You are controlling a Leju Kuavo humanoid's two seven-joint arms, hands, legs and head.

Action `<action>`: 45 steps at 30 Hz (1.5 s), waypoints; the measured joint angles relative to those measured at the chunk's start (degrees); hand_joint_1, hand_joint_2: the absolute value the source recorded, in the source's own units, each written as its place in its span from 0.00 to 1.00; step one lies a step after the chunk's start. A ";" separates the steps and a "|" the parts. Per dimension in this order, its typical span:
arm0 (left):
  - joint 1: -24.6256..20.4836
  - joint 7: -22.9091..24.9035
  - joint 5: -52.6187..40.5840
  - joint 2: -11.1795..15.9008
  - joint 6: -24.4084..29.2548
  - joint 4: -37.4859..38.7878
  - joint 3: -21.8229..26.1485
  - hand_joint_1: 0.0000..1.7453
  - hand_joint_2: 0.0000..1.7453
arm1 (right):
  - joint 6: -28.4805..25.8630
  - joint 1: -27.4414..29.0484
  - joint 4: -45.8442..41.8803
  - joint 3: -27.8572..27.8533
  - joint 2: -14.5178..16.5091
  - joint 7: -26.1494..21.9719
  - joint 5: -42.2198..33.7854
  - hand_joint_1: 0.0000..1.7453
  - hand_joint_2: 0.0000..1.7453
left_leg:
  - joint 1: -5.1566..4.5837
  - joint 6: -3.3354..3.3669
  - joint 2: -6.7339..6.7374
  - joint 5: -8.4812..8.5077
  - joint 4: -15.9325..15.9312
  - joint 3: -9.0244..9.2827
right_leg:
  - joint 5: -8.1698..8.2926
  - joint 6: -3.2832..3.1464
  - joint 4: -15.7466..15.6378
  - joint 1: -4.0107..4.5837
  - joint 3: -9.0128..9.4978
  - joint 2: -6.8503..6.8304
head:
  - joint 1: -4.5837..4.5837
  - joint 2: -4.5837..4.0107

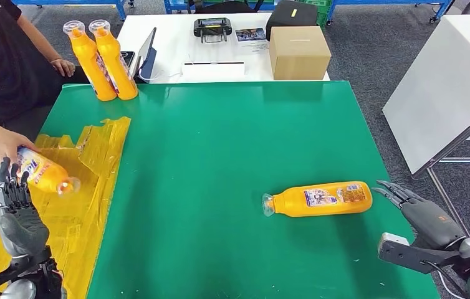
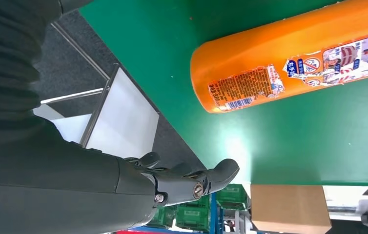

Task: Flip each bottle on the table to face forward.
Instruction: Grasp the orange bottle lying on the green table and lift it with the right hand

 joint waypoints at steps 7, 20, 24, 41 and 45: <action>-1.02 0.00 1.22 0.37 -0.83 0.51 0.02 0.00 0.00 | -0.35 -7.04 6.06 6.43 0.51 0.32 1.90 0.00 1.00 | 0.00 0.01 0.04 0.01 0.00 0.04 | 0.01 0.01 0.00 0.00 0.02 0.07 | 0.00 0.00; -1.74 0.00 1.62 0.86 -1.06 1.03 0.04 0.00 0.00 | -0.68 -12.20 11.63 12.50 1.01 0.52 2.08 0.00 1.00 | 0.00 0.03 0.03 0.01 0.01 -0.04 | 0.01 0.02 0.01 0.00 -0.02 0.07 | 0.00 0.00; -2.27 0.02 2.35 0.92 -1.41 1.27 0.04 0.00 0.00 | -0.73 -15.06 14.36 14.92 1.61 1.03 2.64 0.00 1.00 | 0.00 0.04 0.05 0.02 0.00 -0.01 | 0.02 0.02 0.01 0.01 0.00 0.09 | -0.01 0.00; -4.17 0.52 3.46 1.15 -2.87 3.34 0.04 0.00 0.00 | -2.11 -30.32 31.05 28.94 7.43 1.96 3.75 0.00 1.00 | 0.00 0.04 0.04 0.04 0.01 -0.03 | 0.04 0.05 0.03 0.01 0.01 0.08 | 0.00 0.00; -4.36 0.70 3.61 1.17 -2.92 3.69 0.02 0.00 0.00 | -2.30 -33.31 34.51 31.41 9.25 2.12 4.17 0.00 1.00 | 0.01 0.05 0.04 0.04 0.01 -0.02 | 0.04 0.05 0.03 0.02 0.01 0.08 | 0.01 0.00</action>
